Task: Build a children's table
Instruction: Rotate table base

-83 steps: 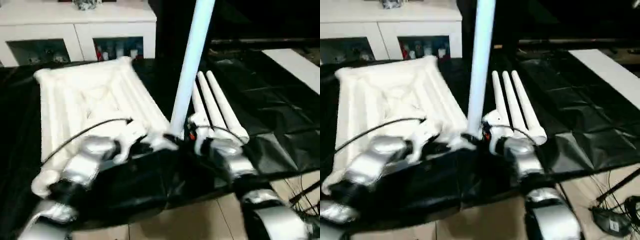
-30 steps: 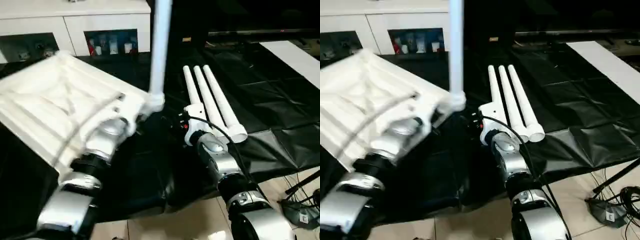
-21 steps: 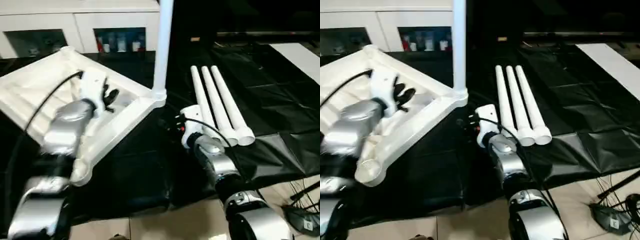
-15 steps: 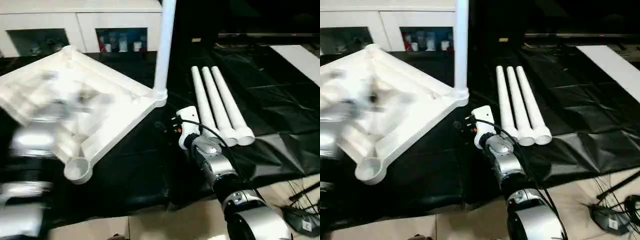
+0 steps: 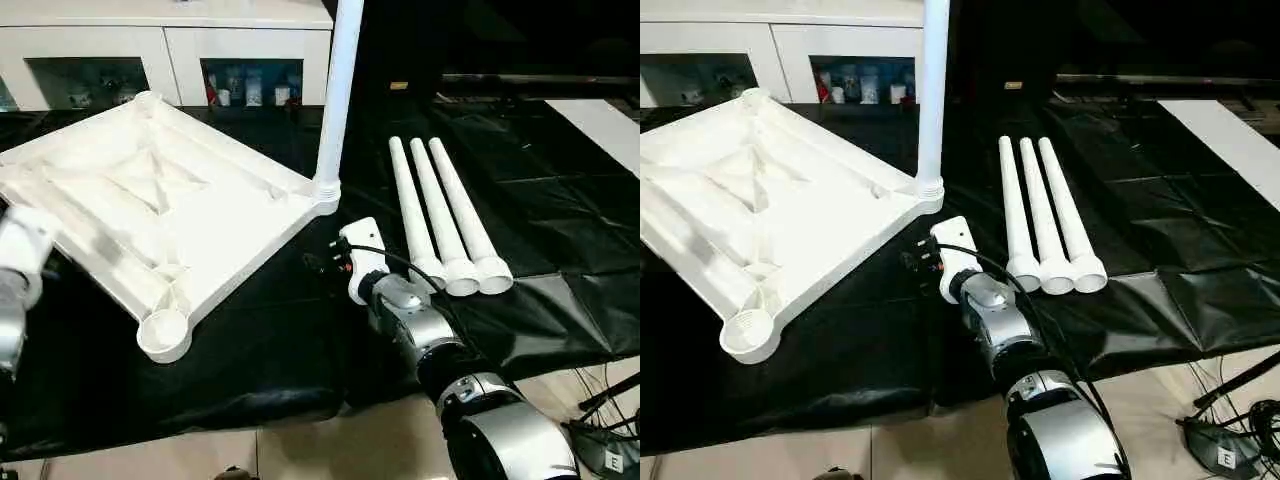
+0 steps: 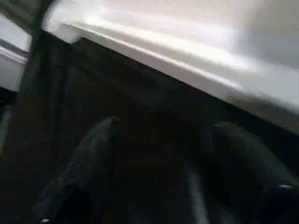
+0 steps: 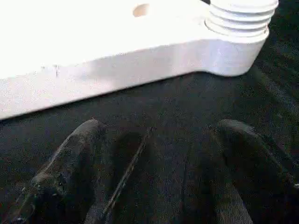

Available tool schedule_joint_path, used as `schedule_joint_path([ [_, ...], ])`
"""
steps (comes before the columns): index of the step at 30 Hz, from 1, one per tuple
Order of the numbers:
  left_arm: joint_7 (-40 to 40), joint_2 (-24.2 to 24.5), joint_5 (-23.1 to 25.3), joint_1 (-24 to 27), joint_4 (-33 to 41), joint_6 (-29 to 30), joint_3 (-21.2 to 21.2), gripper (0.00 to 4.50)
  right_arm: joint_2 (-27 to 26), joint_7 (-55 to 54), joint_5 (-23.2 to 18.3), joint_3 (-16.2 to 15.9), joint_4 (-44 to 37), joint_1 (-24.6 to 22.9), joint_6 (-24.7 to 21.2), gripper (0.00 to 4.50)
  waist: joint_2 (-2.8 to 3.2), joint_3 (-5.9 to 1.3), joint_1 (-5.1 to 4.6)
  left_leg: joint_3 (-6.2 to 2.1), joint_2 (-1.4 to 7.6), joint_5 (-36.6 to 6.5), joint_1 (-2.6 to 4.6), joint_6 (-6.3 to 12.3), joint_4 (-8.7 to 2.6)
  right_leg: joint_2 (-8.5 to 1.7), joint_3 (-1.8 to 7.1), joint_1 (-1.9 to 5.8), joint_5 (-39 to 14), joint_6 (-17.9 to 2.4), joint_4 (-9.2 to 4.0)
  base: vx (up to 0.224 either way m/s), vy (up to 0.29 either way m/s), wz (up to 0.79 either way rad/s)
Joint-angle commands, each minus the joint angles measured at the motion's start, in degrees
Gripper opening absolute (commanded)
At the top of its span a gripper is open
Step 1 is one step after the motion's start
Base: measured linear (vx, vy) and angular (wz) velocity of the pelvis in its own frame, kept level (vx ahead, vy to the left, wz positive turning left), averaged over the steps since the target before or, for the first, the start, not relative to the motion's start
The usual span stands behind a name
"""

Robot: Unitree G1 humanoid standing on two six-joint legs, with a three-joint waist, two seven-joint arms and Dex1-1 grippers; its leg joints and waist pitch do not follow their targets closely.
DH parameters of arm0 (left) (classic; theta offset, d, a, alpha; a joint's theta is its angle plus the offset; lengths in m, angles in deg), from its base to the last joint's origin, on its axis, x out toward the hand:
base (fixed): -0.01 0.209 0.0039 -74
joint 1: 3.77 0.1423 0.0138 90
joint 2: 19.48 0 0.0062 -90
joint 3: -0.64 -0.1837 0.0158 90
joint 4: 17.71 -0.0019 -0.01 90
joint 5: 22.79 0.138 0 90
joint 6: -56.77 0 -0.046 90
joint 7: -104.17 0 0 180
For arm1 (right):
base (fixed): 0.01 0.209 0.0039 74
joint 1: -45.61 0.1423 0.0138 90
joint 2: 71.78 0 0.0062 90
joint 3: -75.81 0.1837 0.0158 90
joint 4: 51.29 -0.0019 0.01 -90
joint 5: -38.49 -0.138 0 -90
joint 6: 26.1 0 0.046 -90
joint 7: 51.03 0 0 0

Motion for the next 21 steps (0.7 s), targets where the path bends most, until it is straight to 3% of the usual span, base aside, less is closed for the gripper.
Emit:
schedule_joint_path([
  [1,7.4,0.3,-1.5,2.5,6.7,4.1,-3.4,3.82,0.8,-0.2,0.5,0.1,1.4,1.9,0.6,4.01,1.96,-3.59,-0.19,-1.13,1.95,-15.2,1.76,-2.42,-4.45,-3.19,2.37,2.36,-4.1,-12.5,-2.98,0.000,0.000,0.00],
  [6,15.1,0.3,-5.9,5.6,14.7,5.2,-6.6,3.96,0.9,-0.1,0.5,0.1,1.8,2.0,0.6,4.01,1.87,-3.60,-0.23,-0.87,1.89,-14.3,1.82,-1.83,-4.24,-3.04,2.33,2.30,-2.9,-13.4,-2.87,0.000,0.000,0.00],
  [9,21.7,1.7,-8.7,8.4,22.8,5.5,-10.5,4.32,0.9,0.0,0.6,0.0,2.1,2.2,0.6,4.01,1.99,-3.55,0.00,-0.85,1.99,-14.3,1.89,-1.73,-4.25,-2.99,2.33,2.21,-3.2,-13.5,-2.86,0.000,0.000,0.00],
  [13,27.1,0.7,-12.8,8.7,31.7,9.3,-12.5,4.47,0.9,0.3,0.5,0.0,2.7,2.6,0.8,4.01,1.96,-3.45,-0.04,-0.79,1.84,-15.1,1.90,-2.60,-4.31,-2.82,2.35,2.23,-4.0,-12.9,-2.79,0.000,0.000,0.00],
  [21,22.8,-8.2,-11.3,3.5,27.2,5.8,-15.6,4.47,1.2,0.6,0.2,0.0,1.5,2.6,-0.6,4.01,1.89,-3.55,-0.22,-0.93,1.69,-15.5,1.52,-3.01,-4.19,-2.81,2.40,2.60,-5.3,-11.6,-2.89,0.000,0.000,0.00],
])
